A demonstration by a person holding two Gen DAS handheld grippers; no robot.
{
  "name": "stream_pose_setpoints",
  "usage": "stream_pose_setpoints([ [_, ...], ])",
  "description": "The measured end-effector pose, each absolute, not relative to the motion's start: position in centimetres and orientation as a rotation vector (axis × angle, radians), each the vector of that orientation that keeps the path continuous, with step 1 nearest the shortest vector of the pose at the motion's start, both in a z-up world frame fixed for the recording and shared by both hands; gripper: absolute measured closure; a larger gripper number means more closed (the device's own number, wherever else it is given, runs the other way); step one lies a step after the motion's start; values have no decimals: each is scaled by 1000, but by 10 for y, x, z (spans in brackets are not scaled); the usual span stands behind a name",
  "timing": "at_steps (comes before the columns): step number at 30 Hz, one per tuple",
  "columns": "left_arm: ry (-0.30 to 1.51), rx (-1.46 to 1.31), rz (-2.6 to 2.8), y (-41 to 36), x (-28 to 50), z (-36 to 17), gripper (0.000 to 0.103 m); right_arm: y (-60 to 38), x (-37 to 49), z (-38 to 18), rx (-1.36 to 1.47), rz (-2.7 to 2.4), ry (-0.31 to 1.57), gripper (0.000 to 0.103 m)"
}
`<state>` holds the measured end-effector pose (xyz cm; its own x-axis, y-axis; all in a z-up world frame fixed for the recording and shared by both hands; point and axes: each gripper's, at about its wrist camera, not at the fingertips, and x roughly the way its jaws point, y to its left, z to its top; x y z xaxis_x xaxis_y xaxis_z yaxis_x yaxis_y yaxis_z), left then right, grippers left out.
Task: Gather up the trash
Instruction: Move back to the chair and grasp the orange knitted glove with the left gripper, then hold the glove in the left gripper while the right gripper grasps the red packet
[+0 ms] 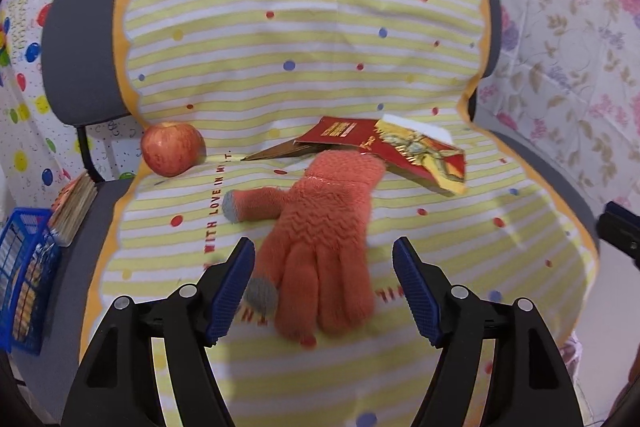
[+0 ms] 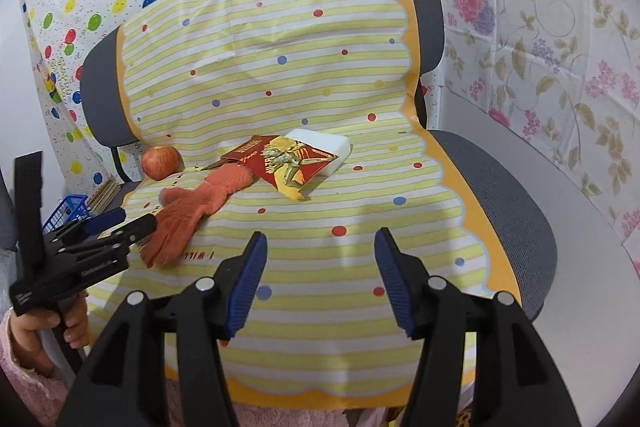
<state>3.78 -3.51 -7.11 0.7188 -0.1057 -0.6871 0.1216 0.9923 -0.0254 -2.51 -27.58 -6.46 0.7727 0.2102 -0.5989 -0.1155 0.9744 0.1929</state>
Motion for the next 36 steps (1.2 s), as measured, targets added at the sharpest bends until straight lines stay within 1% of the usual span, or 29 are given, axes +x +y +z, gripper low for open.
stream_pose_setpoints([
  [5, 857, 5, -82, -33, 77, -90, 31, -280, -15, -64, 164, 171, 665, 47],
  [11, 906, 29, -106, -43, 97, -109, 33, -283, -10, -68, 168, 152, 682, 47],
  [13, 893, 49, -115, -46, 95, -109, 41, -282, -10, -70, 166, 148, 691, 47],
  [14, 891, 51, -139, -46, 93, -108, 57, -282, -10, -71, 165, 147, 695, 47],
  [15, 895, 48, -151, -46, 93, -108, 70, -281, -10, -71, 163, 148, 700, 47],
  [17, 891, 46, -150, -42, 91, -106, 80, -277, -10, -70, 152, 154, 704, 47],
  [18, 886, 31, -155, -39, 89, -104, 82, -275, -11, -70, 147, 157, 703, 47],
  [22, 824, -12, -140, -16, 62, -82, 83, -262, -11, -67, 94, 182, 702, 47],
  [24, 788, -33, -134, -5, 49, -70, 83, -252, -5, -68, 51, 194, 707, 44],
  [25, 768, -43, -127, 1, 43, -63, 83, -247, -2, -69, 33, 197, 708, 39],
  [28, 707, -82, -103, 22, 27, -42, 83, -227, 15, -75, -51, 209, 713, 38],
  [31, 682, -103, -85, 33, 25, -32, 82, -207, 37, -83, -149, 198, 718, 38],
  [36, 663, -125, -63, 44, 32, -30, 82, -183, 77, -101, -260, 174, 751, 33],
])
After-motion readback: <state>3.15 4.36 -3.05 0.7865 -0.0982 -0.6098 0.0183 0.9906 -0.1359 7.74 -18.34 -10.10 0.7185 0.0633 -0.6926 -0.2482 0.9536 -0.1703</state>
